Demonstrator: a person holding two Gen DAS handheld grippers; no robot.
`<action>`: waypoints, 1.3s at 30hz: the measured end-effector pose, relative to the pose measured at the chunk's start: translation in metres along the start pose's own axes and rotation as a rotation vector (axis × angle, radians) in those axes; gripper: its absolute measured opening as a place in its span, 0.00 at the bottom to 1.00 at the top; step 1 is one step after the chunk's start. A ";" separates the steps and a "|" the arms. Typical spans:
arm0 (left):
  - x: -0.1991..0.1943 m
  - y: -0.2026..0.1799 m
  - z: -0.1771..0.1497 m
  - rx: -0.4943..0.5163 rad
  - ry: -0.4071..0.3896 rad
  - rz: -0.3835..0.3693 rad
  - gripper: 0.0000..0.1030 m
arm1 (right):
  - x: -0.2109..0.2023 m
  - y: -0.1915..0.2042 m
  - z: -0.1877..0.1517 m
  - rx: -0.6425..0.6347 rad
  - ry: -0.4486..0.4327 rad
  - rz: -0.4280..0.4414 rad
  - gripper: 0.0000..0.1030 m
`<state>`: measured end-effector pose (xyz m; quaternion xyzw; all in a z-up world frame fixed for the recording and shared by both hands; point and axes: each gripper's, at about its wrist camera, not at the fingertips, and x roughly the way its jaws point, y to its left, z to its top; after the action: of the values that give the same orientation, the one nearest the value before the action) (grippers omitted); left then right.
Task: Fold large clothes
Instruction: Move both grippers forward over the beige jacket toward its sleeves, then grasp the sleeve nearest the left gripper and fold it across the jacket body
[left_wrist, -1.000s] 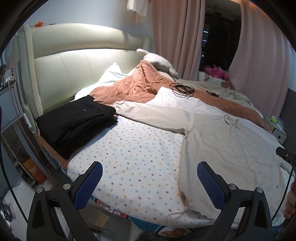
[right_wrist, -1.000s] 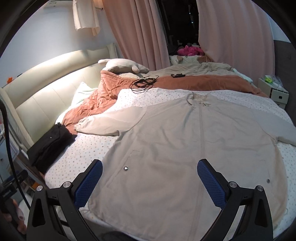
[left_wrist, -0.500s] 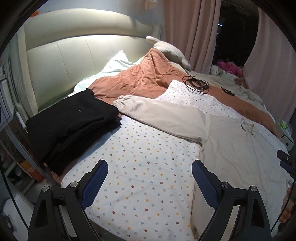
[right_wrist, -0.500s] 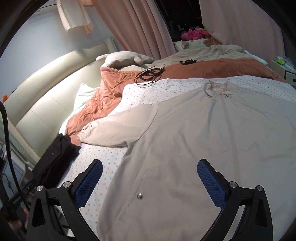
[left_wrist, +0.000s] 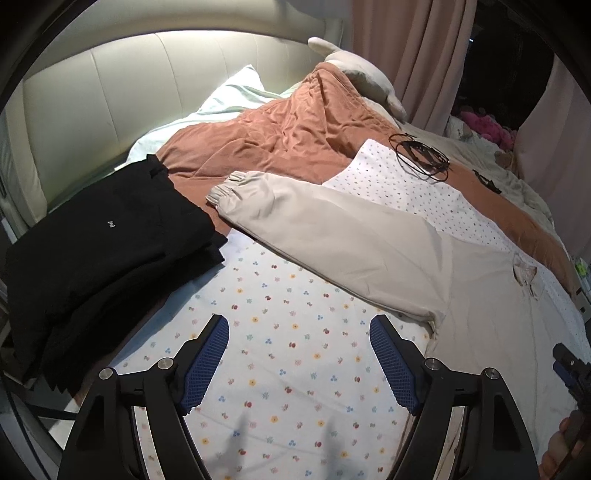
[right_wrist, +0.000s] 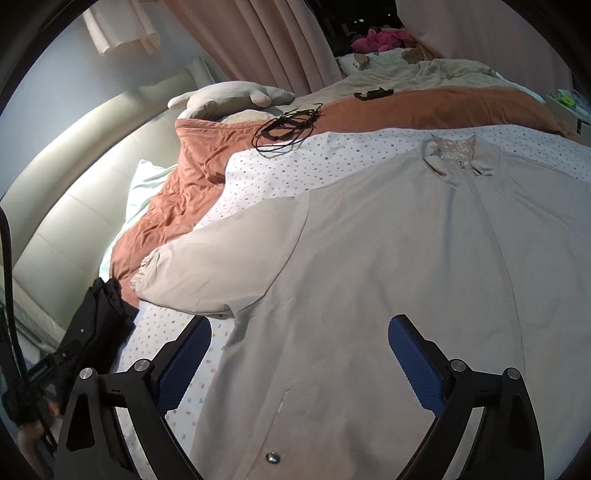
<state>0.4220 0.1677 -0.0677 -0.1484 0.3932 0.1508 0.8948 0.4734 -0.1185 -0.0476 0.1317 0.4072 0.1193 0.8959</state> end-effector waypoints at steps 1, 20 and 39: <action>0.008 -0.002 0.004 -0.002 0.008 0.004 0.78 | 0.005 -0.005 0.001 0.012 0.004 0.004 0.93; 0.191 -0.004 0.054 -0.164 0.199 0.070 0.58 | 0.059 -0.058 -0.009 0.122 0.081 0.016 0.69; 0.158 -0.013 0.119 -0.091 0.035 0.040 0.02 | 0.150 -0.015 -0.007 0.235 0.217 0.301 0.33</action>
<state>0.6067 0.2257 -0.1071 -0.1836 0.4047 0.1839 0.8768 0.5656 -0.0838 -0.1616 0.2809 0.4883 0.2168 0.7973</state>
